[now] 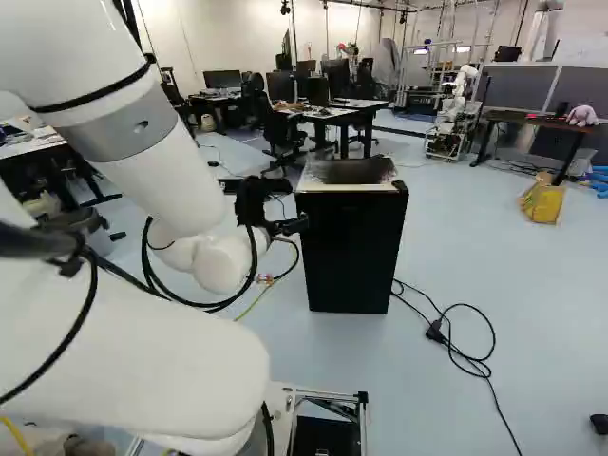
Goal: Grab a drink from the fridge
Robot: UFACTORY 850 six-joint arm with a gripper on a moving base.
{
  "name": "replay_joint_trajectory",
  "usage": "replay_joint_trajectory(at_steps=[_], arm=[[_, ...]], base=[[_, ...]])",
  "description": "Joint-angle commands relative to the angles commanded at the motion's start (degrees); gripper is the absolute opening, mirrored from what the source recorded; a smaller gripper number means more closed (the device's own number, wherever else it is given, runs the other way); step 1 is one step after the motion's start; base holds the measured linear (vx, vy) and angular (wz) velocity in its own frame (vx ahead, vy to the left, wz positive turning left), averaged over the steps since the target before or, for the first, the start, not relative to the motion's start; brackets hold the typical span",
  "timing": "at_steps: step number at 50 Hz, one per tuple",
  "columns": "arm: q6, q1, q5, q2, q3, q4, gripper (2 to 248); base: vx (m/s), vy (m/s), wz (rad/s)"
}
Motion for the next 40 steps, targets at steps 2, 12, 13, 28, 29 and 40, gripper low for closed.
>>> replay_joint_trajectory(at_steps=[2, 12, 13, 28, 29, 40], arm=[[0.00, 0.06, 0.00, -0.12, -0.10, 0.00, 247], [0.00, 0.90, 0.00, -1.24, -1.05, 0.00, 247], [0.00, 1.03, 0.00, -1.31, -1.12, 0.00, 247], [0.00, 2.64, 0.00, -1.82, -1.55, 2.38, 247], [0.00, 2.76, 0.00, -1.83, -1.56, 2.76, 247], [0.00, 4.02, 0.00, -1.88, -1.61, 7.09, 247]], base=[[0.000, 0.000, 0.000], [0.000, 0.000, 0.000], [0.000, 0.000, 0.000], [0.000, 0.000, 0.000], [0.000, 0.000, 0.000], [0.000, 0.000, 0.000]])
